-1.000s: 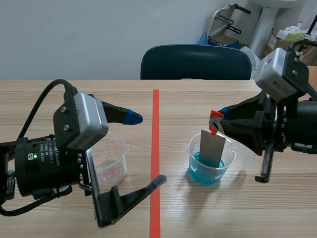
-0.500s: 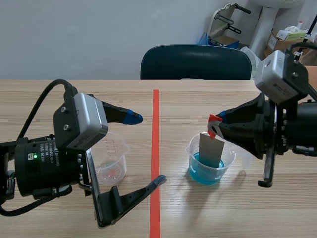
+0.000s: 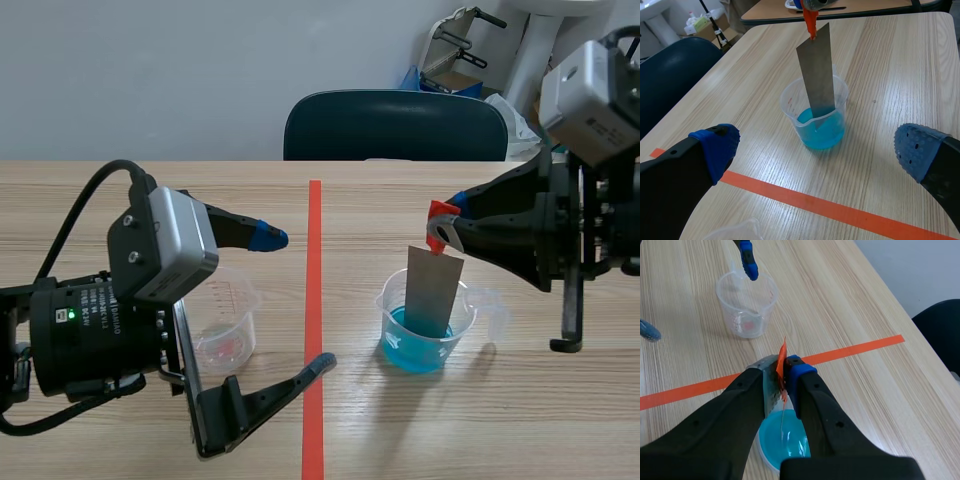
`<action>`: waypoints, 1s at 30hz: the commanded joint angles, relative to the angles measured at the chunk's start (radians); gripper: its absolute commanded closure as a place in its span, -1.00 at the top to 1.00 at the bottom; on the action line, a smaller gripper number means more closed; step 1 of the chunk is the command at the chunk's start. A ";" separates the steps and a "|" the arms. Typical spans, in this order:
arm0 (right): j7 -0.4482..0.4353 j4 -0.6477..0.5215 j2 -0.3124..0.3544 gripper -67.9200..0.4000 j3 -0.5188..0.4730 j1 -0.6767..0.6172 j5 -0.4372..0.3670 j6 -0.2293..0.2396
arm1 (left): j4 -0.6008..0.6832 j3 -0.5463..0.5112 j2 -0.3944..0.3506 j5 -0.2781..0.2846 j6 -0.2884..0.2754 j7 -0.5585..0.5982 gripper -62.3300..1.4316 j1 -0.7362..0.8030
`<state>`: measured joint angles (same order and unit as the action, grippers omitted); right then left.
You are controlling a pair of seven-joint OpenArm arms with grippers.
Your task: Do the redox reaction experiment
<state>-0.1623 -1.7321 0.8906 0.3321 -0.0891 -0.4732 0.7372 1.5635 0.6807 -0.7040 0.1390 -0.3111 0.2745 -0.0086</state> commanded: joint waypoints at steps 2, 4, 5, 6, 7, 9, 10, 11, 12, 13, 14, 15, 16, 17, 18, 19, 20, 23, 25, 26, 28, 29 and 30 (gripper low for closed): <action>-0.014 -0.035 0.027 -0.97 -0.029 0.019 -0.016 0.008 | 0.018 -0.003 0.003 0.010 0.003 0.018 1.00 -0.002; -0.003 -0.048 0.037 -0.97 -0.040 0.019 -0.033 0.008 | 0.018 -0.003 0.003 0.010 0.003 0.018 1.00 -0.002; 0.004 -0.055 0.039 -0.97 -0.046 0.019 -0.037 0.008 | 0.018 -0.003 0.003 0.010 0.003 0.017 1.00 -0.002; 0.011 -0.063 0.041 -0.97 -0.053 0.019 -0.039 0.008 | 0.018 -0.003 0.003 0.010 0.003 0.017 1.00 -0.002; 0.020 -0.070 0.043 -0.97 -0.060 0.019 -0.046 0.008 | 0.018 -0.003 0.003 0.010 0.003 0.018 1.00 -0.002; 0.034 -0.084 0.051 -0.97 -0.073 0.019 -0.066 0.008 | 0.018 -0.003 0.003 0.010 0.003 0.018 1.00 -0.002; 0.040 -0.092 0.055 -0.97 -0.079 0.019 -0.077 0.008 | 0.018 -0.003 0.003 0.010 0.003 0.018 1.00 -0.002; 0.047 -0.098 0.058 -0.97 -0.085 0.019 -0.085 0.008 | 0.018 -0.003 0.003 0.010 0.003 0.017 1.00 -0.002; 0.053 -0.106 0.062 -0.97 -0.090 0.019 -0.093 0.008 | 0.018 -0.003 0.003 0.010 0.003 0.017 1.00 -0.002; 0.060 -0.112 0.066 -0.97 -0.095 0.019 -0.104 0.008 | 0.018 -0.003 0.003 0.010 0.003 0.017 1.00 -0.002; 0.072 -0.119 0.068 -0.97 -0.101 0.019 -0.116 0.008 | 0.018 -0.003 0.003 0.010 0.003 0.017 1.00 -0.002; 0.085 -0.126 0.068 -0.97 -0.108 0.019 -0.125 0.008 | 0.018 -0.003 0.003 0.010 0.003 0.017 1.00 -0.002; 0.098 -0.134 0.068 -0.97 -0.113 0.019 -0.135 0.008 | 0.018 -0.003 0.003 0.010 0.003 0.017 1.00 -0.002; 0.112 -0.141 0.068 -0.97 -0.118 0.019 -0.145 0.008 | 0.018 -0.003 0.003 0.010 0.003 0.018 1.00 -0.002; 0.124 -0.149 0.068 -0.97 -0.122 0.019 -0.154 0.008 | 0.018 -0.003 0.003 0.010 0.003 0.018 1.00 -0.002; 0.139 -0.157 0.068 -0.97 -0.126 0.019 -0.166 0.008 | 0.018 -0.003 0.003 0.010 0.003 0.018 1.00 -0.002; 0.155 -0.166 0.068 -0.97 -0.131 0.019 -0.179 0.008 | 0.018 -0.003 0.003 0.010 0.003 0.018 1.00 -0.002; 0.203 -0.189 0.068 -0.97 -0.145 0.019 -0.223 0.008 | 0.018 -0.003 0.003 0.010 0.003 0.018 1.00 -0.002; 0.232 -0.203 0.068 -0.97 -0.156 0.019 -0.252 0.008 | 0.018 -0.003 0.003 0.010 0.003 0.018 1.00 -0.002; 0.245 -0.210 0.068 -0.97 -0.161 0.019 -0.265 0.008 | 0.018 -0.003 0.003 0.010 0.003 0.018 1.00 -0.002; 0.274 -0.226 0.068 -0.97 -0.172 0.019 -0.291 0.008 | 0.018 -0.003 0.003 0.010 0.003 0.018 1.00 -0.002; 0.288 -0.234 0.068 -0.97 -0.179 0.019 -0.303 0.008 | 0.018 -0.003 0.003 0.010 0.003 0.018 1.00 -0.002; 0.303 -0.243 0.068 -0.97 -0.185 0.019 -0.314 0.008 | 0.018 -0.003 0.003 0.010 0.003 0.018 1.00 -0.003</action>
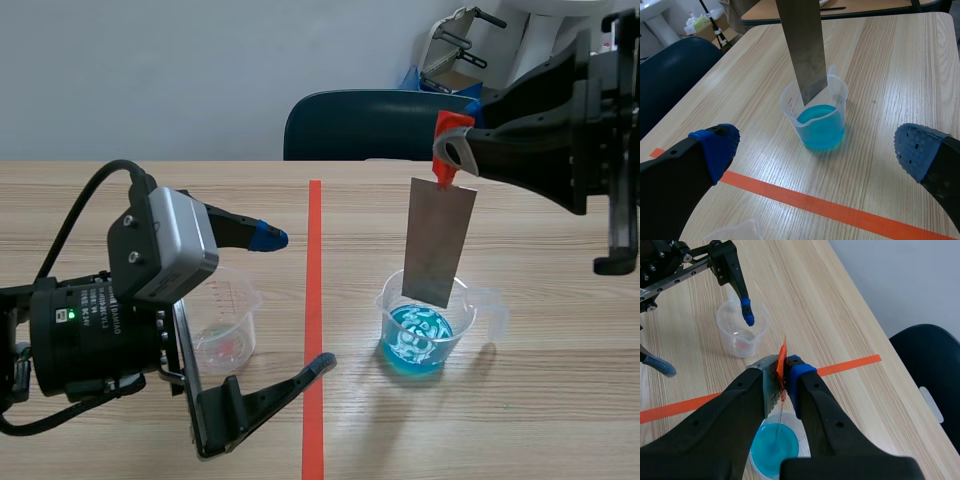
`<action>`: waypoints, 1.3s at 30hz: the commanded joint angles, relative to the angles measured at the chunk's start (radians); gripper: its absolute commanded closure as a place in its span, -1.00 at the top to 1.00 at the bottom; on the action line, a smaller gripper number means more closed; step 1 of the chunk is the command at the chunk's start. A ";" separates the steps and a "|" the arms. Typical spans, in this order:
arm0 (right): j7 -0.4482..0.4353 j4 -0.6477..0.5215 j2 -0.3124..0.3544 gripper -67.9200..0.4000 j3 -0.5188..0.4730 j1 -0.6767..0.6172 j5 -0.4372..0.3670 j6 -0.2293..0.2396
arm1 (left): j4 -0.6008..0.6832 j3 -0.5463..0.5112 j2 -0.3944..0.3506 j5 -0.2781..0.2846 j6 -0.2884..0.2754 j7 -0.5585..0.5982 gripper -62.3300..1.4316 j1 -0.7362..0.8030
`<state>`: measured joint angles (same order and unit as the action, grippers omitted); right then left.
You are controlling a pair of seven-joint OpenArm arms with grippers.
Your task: Do the redox reaction experiment
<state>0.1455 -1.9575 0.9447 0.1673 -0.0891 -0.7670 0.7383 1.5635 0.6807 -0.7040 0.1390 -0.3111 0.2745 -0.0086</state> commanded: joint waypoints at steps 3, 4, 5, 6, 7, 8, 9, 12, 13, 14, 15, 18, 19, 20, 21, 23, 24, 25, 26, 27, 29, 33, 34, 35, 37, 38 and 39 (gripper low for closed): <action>0.041 -0.041 0.014 -0.97 -0.041 0.019 -0.060 0.007 | 0.018 -0.003 0.003 0.010 0.003 0.018 1.00 -0.003; 0.055 -0.048 0.014 -0.97 -0.049 0.019 -0.072 0.007 | 0.018 -0.003 0.003 0.010 0.003 0.018 1.00 -0.003; 0.070 -0.056 0.014 -0.97 -0.057 0.019 -0.085 0.007 | 0.018 -0.003 0.003 0.010 0.003 0.018 1.00 -0.003; 0.086 -0.064 0.014 -0.97 -0.066 0.019 -0.101 0.007 | 0.018 -0.003 0.003 0.010 0.003 0.018 1.00 -0.003; 0.100 -0.072 0.014 -0.97 -0.074 0.019 -0.113 0.007 | 0.018 -0.003 0.003 0.010 0.003 0.018 1.00 -0.003; 0.114 -0.079 0.014 -0.97 -0.082 0.019 -0.126 0.007 | 0.018 -0.003 0.003 0.010 0.003 0.018 1.00 -0.003; 0.129 -0.086 0.014 -0.97 -0.090 0.019 -0.141 0.007 | 0.018 -0.003 0.003 0.010 0.003 0.018 1.00 -0.003; 0.165 -0.104 0.014 -0.97 -0.112 0.019 -0.180 0.007 | 0.018 -0.003 0.003 0.010 0.003 0.021 1.00 -0.003; 0.176 -0.108 0.014 -0.97 -0.119 0.019 -0.192 0.007 | 0.018 -0.003 0.003 0.010 0.003 0.021 1.00 -0.003; 0.187 -0.113 0.014 -0.97 -0.126 0.019 -0.207 0.007 | 0.018 -0.003 0.003 0.010 0.003 0.021 1.00 -0.003; 0.196 -0.116 0.014 -0.97 -0.132 0.019 -0.219 0.007 | 0.018 -0.003 0.003 0.010 0.003 0.021 1.00 -0.003; 0.221 -0.126 0.014 -0.97 -0.149 0.019 -0.253 0.007 | 0.018 -0.003 0.003 0.010 0.003 0.021 1.00 -0.003; 0.227 -0.128 0.014 -0.97 -0.154 0.019 -0.264 0.007 | 0.018 -0.003 0.003 0.010 0.003 0.021 1.00 -0.003; 0.236 -0.132 0.014 -0.97 -0.158 0.019 -0.274 0.007 | 0.018 -0.003 0.003 0.010 0.003 0.021 1.00 -0.003; 0.245 -0.136 0.014 -0.97 -0.163 0.019 -0.282 0.007 | 0.018 -0.003 0.003 0.010 0.003 0.021 1.00 -0.003; 0.260 -0.143 0.014 -0.97 -0.169 0.019 -0.298 0.007 | 0.018 -0.003 0.003 0.010 0.003 0.021 1.00 -0.003; 0.261 -0.145 0.014 -0.97 -0.169 0.019 -0.299 0.007 | 0.018 -0.003 0.003 0.010 0.003 0.021 1.00 -0.003; 0.261 -0.145 0.014 -0.97 -0.169 0.019 -0.300 0.007 | 0.018 -0.003 0.003 0.010 0.003 0.021 1.00 -0.003; 0.261 -0.145 0.013 -0.97 -0.169 0.019 -0.300 0.007 | 0.018 -0.003 0.003 0.010 0.003 0.021 1.00 -0.003; 0.261 -0.145 0.013 -0.97 -0.169 0.019 -0.300 0.007 | 0.018 -0.003 0.003 0.010 0.003 0.021 1.00 -0.003; 0.261 -0.145 0.013 -0.97 -0.169 0.019 -0.300 0.007 | 0.018 -0.003 0.003 0.010 0.003 0.021 1.00 -0.003; 0.261 -0.145 0.013 -0.97 -0.169 0.019 -0.300 0.007 | 0.018 -0.003 0.003 0.010 0.003 0.021 1.00 -0.003; 0.261 -0.145 0.013 -0.97 -0.169 0.019 -0.300 0.007 | 0.018 -0.003 0.003 0.010 0.003 0.021 1.00 -0.003; 0.261 -0.145 0.013 -0.97 -0.169 0.019 -0.300 0.007 | 0.018 -0.003 0.003 0.010 0.003 0.021 1.00 -0.003; 0.261 -0.145 0.013 -0.97 -0.169 0.019 -0.300 0.007 | 0.018 -0.003 0.003 0.010 0.003 0.021 1.00 -0.003; 0.261 -0.145 0.013 -0.97 -0.169 0.019 -0.300 0.007 | 0.018 -0.003 0.003 0.010 0.003 0.021 1.00 -0.003; 0.261 -0.145 0.013 -0.97 -0.169 0.019 -0.300 0.007 | 0.018 -0.003 0.003 0.010 0.003 0.021 1.00 -0.003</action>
